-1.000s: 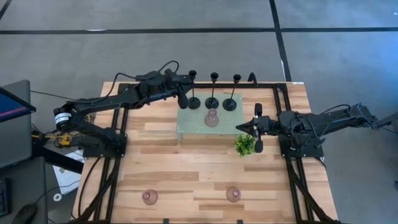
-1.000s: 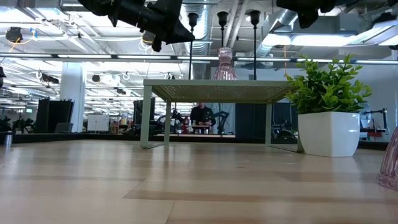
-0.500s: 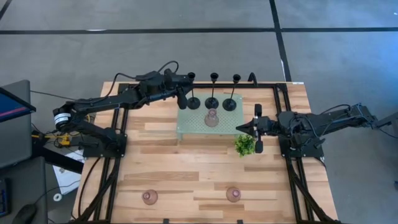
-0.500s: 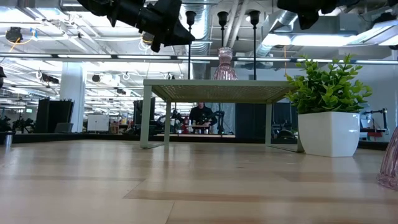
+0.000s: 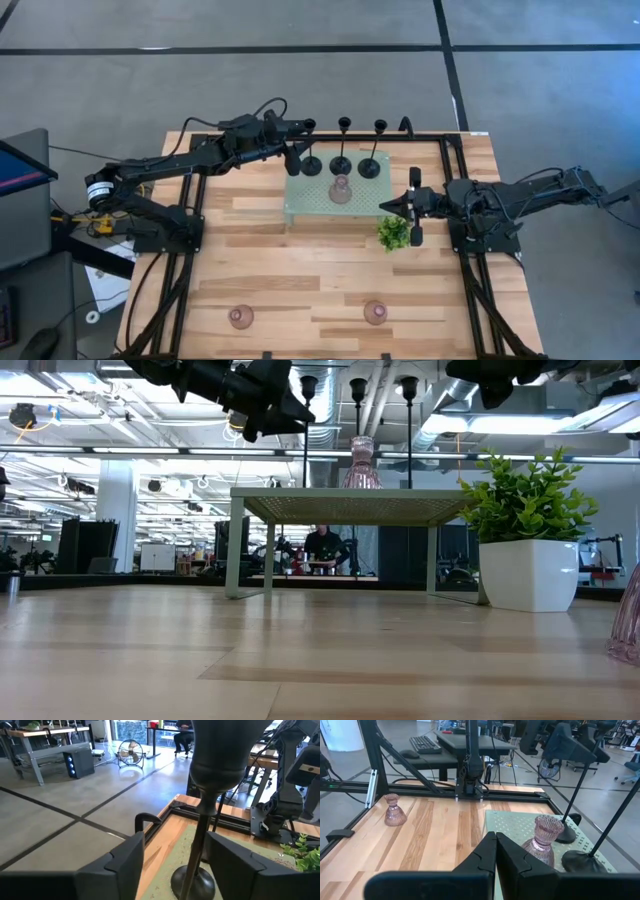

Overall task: Pick & Place candle stick holders
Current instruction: Align the black candle holder on the shelf with the black candle holders, then align the left pink candle holder on the shelf with the pink candle holder

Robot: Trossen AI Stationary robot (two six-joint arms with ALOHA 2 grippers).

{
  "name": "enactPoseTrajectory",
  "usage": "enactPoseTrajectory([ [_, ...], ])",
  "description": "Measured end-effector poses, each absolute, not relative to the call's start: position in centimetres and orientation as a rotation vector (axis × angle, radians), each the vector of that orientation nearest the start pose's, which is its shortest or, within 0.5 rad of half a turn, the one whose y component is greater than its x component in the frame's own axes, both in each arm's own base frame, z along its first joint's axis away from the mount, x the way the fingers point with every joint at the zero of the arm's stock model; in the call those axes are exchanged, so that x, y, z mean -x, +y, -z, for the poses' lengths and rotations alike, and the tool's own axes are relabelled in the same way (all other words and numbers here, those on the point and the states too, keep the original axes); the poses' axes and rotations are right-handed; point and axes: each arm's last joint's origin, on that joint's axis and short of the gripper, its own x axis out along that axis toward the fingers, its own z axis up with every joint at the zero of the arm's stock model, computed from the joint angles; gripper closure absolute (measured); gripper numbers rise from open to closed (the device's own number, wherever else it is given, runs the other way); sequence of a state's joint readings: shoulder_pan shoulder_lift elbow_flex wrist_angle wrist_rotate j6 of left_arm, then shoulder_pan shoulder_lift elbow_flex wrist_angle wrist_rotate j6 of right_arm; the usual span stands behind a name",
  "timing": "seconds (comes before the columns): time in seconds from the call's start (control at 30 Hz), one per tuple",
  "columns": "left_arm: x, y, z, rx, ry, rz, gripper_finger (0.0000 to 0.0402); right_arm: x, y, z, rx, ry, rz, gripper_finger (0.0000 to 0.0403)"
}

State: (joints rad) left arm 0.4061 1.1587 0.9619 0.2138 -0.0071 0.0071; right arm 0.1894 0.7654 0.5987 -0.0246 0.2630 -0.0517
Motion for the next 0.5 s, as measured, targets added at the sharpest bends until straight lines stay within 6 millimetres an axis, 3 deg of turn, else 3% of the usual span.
enactPoseTrajectory([
  [0.3,-23.8,10.3,-35.9,-0.024,-0.008,-0.413,0.0176,-17.3,2.6,-28.6,0.096,0.197,0.068,0.0403],
  [0.5,-22.1,9.5,-36.8,-0.022,0.005,-0.413,0.0184,-17.3,2.6,-28.5,0.080,0.210,0.070,0.0403],
])
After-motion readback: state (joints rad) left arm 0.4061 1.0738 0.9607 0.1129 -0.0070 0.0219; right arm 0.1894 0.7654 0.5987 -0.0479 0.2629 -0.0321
